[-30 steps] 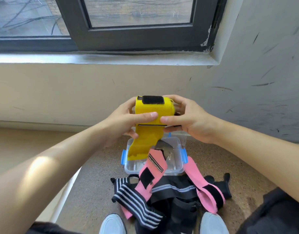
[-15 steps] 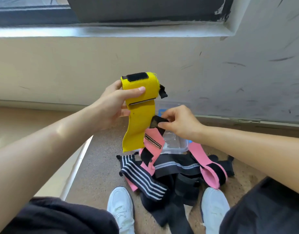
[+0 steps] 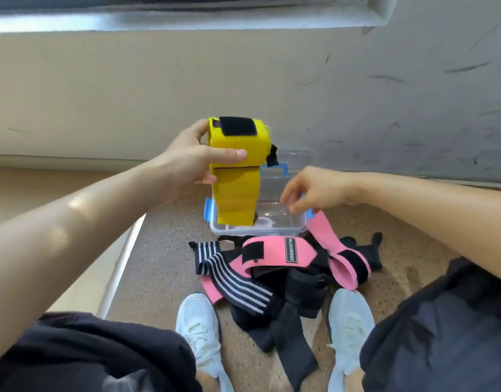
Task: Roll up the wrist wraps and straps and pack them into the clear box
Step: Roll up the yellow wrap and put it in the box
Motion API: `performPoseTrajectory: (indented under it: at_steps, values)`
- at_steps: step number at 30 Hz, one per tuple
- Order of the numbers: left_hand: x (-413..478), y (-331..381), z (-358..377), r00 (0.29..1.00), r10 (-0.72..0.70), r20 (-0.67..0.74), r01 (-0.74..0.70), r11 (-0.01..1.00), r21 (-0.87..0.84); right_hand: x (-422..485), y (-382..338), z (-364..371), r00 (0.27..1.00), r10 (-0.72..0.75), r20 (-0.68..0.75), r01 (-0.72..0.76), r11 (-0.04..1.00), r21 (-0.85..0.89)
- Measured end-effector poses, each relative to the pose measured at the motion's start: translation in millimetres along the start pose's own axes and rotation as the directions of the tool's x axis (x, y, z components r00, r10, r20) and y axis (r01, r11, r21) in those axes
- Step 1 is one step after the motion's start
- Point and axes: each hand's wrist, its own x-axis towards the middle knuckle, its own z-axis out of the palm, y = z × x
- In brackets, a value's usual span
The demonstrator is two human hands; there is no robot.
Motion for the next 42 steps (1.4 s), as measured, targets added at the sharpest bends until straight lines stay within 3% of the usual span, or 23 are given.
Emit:
performPoseTrajectory:
  at_steps: [1,3,5,7,11,19,23,26,34,36,42]
  values:
    - [0.0,-0.5,2.0,1.000,-0.005,0.019,0.005,1.000,-0.001,-1.2,-5.5,-5.2,0.992,-0.003,-0.123,0.025,0.984,0.177]
    - [0.3,-2.0,4.8,0.998,-0.008,0.063,0.009,1.000,-0.015,-7.1,-19.9,-17.6,0.939,0.064,-0.339,0.123,0.856,0.502]
    - [0.0,-1.7,9.0,0.995,0.005,0.097,0.002,0.998,-0.069,-15.6,-33.7,-31.0,0.927,0.089,-0.364,0.213,0.675,0.707]
    - [0.9,-1.1,12.8,0.991,0.019,0.131,-0.004,0.993,-0.119,-24.7,-43.7,-40.9,0.962,0.023,-0.272,0.207,0.590,0.781]
    - [6.1,-0.3,16.1,0.989,0.068,0.135,-0.047,0.987,-0.152,-34.9,-52.0,-43.0,0.978,-0.128,-0.165,0.208,0.612,0.763]
    - [8.0,10.3,30.7,0.978,0.175,0.115,-0.164,0.982,-0.093,-39.8,-52.7,-40.4,0.976,-0.159,-0.151,0.210,0.483,0.850]
    - [8.8,20.3,24.3,0.975,0.074,0.210,-0.084,0.996,0.041,-37.9,-46.4,-45.5,0.962,-0.151,-0.229,0.273,0.433,0.859]
    - [8.8,22.0,23.1,0.966,-0.011,0.259,0.000,0.999,0.043,-38.6,-41.5,-49.8,0.949,-0.163,-0.271,0.315,0.408,0.857]
    - [7.6,24.8,32.1,0.976,-0.023,0.215,0.045,0.994,-0.097,-40.8,-40.6,-50.4,0.912,-0.196,-0.360,0.401,0.605,0.688]
    - [7.4,24.5,30.0,0.980,-0.019,0.196,0.047,0.989,-0.141,-41.6,-39.3,-52.3,0.918,-0.209,-0.337,0.392,0.614,0.686]
    - [8.8,21.0,27.1,0.983,0.054,0.174,-0.005,0.964,-0.268,-43.4,-39.1,-54.9,0.970,-0.218,-0.103,0.197,0.471,0.860]
